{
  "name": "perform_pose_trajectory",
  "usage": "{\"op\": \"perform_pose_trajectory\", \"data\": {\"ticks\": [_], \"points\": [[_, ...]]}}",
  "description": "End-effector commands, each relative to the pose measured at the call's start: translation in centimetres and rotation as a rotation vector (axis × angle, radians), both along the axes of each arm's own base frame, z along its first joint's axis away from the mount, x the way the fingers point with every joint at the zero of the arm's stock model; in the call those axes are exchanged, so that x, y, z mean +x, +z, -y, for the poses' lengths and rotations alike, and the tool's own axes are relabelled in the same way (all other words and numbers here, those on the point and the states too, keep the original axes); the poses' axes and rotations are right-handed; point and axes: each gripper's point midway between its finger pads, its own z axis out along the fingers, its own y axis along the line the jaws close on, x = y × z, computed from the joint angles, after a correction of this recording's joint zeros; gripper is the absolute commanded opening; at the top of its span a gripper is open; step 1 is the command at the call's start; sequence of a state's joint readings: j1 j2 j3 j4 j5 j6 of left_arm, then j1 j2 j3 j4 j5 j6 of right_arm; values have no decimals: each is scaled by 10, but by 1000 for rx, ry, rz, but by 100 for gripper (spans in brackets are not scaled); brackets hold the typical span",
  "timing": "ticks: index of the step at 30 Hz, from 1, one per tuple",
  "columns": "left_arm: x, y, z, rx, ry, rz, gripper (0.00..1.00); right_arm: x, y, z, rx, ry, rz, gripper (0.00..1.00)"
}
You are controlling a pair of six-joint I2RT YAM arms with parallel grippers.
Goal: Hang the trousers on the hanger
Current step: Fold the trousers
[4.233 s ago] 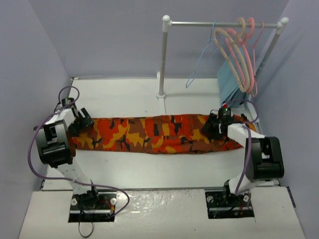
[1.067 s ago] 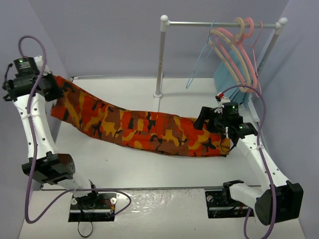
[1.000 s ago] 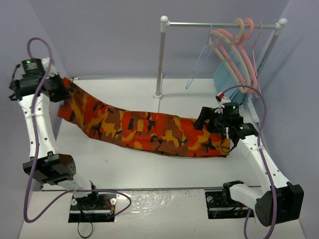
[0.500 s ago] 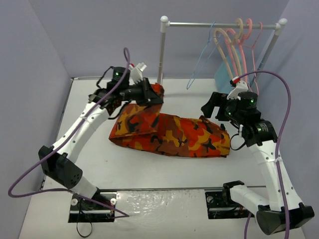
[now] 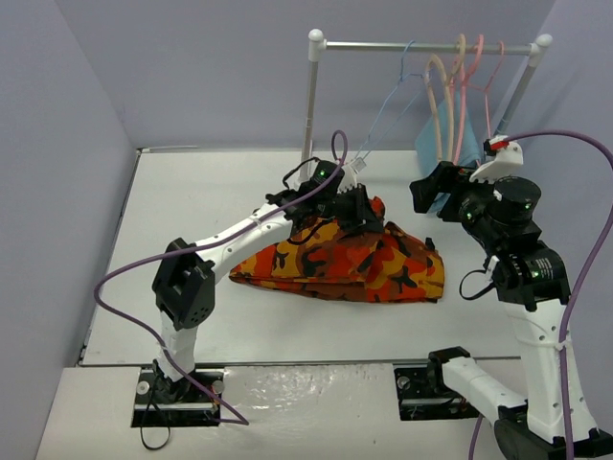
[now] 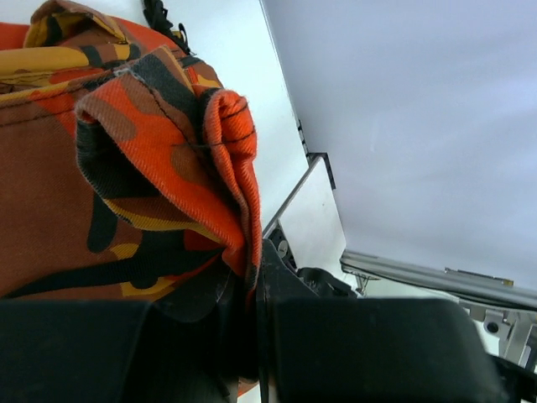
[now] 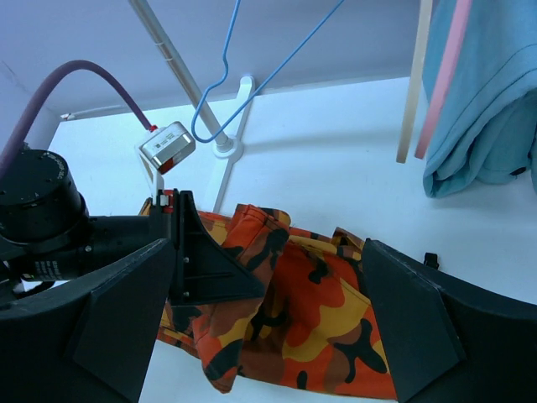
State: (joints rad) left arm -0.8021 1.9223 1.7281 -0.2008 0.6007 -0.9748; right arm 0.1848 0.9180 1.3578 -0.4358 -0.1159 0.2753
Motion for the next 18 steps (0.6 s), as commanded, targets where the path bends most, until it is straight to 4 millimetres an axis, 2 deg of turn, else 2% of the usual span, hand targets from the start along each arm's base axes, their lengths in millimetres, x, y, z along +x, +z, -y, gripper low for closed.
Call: {"op": "perform_pose_trajectory", "data": {"ticks": [1, 8, 12, 18], "points": [[4, 105, 21, -245, 28, 173, 0, 5, 4, 3, -1, -22, 27, 91], [9, 125, 28, -295, 63, 207, 0, 5, -5, 5, -8, -34, 6, 91], [2, 135, 32, -322, 47, 197, 0, 7, -10, 6, -12, -40, -6, 91], [-3, 150, 27, -331, 50, 223, 0, 6, -13, 9, -11, -62, -10, 91]]}}
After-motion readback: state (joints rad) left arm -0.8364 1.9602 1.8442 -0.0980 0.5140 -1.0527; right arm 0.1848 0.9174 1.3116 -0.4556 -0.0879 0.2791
